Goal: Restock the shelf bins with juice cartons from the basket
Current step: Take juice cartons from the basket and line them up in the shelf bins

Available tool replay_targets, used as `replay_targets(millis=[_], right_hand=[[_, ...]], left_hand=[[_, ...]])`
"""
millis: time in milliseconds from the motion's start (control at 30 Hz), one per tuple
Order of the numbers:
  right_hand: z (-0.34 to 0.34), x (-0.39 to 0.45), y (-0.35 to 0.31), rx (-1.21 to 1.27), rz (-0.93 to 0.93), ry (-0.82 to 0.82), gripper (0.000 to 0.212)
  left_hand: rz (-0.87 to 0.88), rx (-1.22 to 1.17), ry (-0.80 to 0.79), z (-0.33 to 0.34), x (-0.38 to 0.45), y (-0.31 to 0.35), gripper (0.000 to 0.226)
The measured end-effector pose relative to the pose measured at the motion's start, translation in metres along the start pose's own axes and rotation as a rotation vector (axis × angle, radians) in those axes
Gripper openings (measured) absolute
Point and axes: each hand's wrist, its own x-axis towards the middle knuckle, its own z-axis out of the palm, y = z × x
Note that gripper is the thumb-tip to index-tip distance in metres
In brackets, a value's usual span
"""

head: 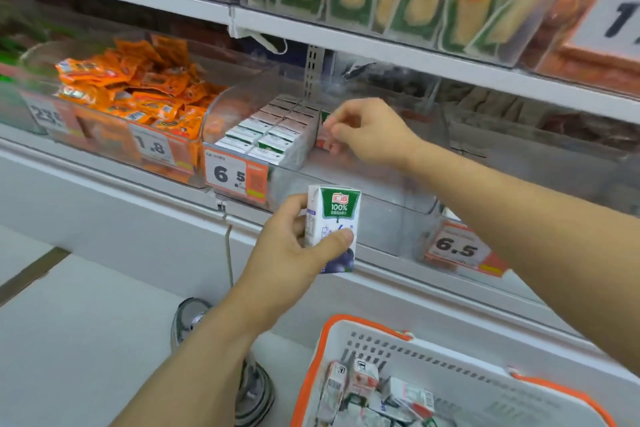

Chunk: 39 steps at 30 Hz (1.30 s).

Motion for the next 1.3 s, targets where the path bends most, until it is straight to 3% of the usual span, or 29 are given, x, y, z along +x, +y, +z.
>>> replay_targets(millis=[100, 167, 333, 467, 567, 700, 800, 867, 1000, 1300], right_hand=[[-0.043, -0.11, -0.012, 0.178, -0.005, -0.337, 0.03], [-0.067, -0.166, 0.005, 0.182, -0.027, -0.335, 0.035], [-0.117, -0.248, 0.08, 0.26, 0.12, -0.101, 0.024], [-0.159, -0.306, 0.13, 0.367, 0.152, 0.099, 0.03], [-0.197, -0.339, 0.158, 0.393, 0.132, 0.305, 0.035], [-0.261, -0.372, 0.184, 0.285, 0.05, 0.731, 0.038], [-0.303, -0.379, 0.211, 0.091, 0.12, 0.878, 0.036], [-0.326, -0.377, 0.234, -0.049, 0.232, 0.787, 0.033], [-0.343, -0.365, 0.26, -0.114, 0.351, 0.476, 0.033], [-0.307, -0.338, 0.286, -0.323, 0.43, 0.153, 0.026]], left_hand=[[-0.027, 0.047, -0.14, 0.023, -0.012, 0.008, 0.035], [-0.032, 0.09, -0.266, 0.05, -0.022, 0.012, 0.035], [0.014, 0.255, -0.475, 0.144, -0.035, 0.005, 0.024], [0.128, 0.411, -0.56, 0.217, -0.033, -0.01, 0.041], [0.413, 0.725, -0.491, 0.262, -0.024, -0.019, 0.068], [0.776, 1.002, -0.357, 0.314, 0.008, -0.027, 0.059], [0.709, 1.153, -0.358, 0.338, 0.034, -0.042, 0.055], [0.688, 1.198, -0.357, 0.344, 0.04, -0.052, 0.046], [0.892, 1.367, -0.264, 0.344, 0.042, -0.068, 0.025], [0.944, 1.37, -0.179, 0.345, 0.042, -0.074, 0.024]])
